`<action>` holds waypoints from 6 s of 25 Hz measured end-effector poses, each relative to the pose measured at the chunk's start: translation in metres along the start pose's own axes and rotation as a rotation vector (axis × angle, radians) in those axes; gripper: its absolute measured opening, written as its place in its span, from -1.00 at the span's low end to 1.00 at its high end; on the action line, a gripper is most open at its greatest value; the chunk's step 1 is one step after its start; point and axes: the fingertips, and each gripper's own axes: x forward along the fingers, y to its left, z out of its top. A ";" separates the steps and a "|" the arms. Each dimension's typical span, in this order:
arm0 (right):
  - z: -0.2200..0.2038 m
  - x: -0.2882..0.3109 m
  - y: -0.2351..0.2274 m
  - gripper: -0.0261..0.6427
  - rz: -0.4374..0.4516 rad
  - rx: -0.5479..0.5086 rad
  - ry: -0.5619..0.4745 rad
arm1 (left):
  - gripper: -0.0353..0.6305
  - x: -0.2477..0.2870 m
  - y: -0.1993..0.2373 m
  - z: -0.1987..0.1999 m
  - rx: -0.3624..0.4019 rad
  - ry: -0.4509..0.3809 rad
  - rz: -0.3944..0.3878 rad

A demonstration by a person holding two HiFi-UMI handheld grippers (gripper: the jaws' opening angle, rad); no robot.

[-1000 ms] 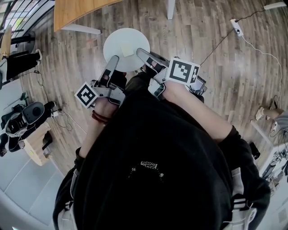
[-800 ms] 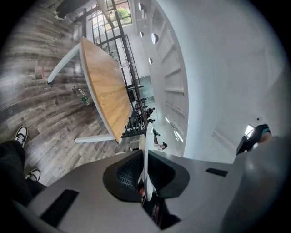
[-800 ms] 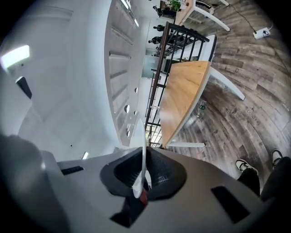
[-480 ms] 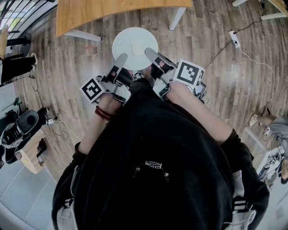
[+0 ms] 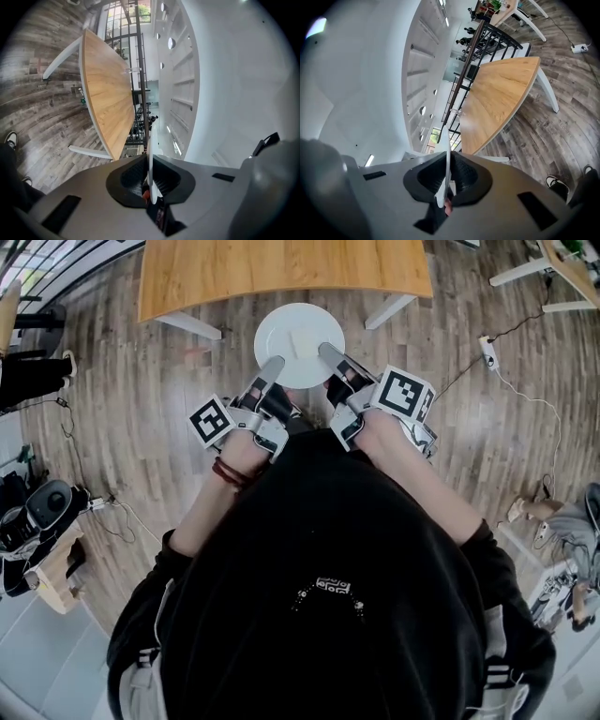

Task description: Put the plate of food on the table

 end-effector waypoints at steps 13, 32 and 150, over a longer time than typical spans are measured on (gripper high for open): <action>-0.028 0.044 0.002 -0.82 -0.047 -0.020 -0.003 | -0.82 -0.023 0.024 0.045 -0.068 -0.014 0.013; 0.046 0.158 0.014 -0.82 0.023 -0.052 0.145 | -0.82 0.042 0.017 0.148 -0.038 -0.157 0.034; 0.226 0.401 -0.149 -0.82 -0.157 0.118 0.052 | -0.82 0.284 0.175 0.359 -0.081 0.101 0.189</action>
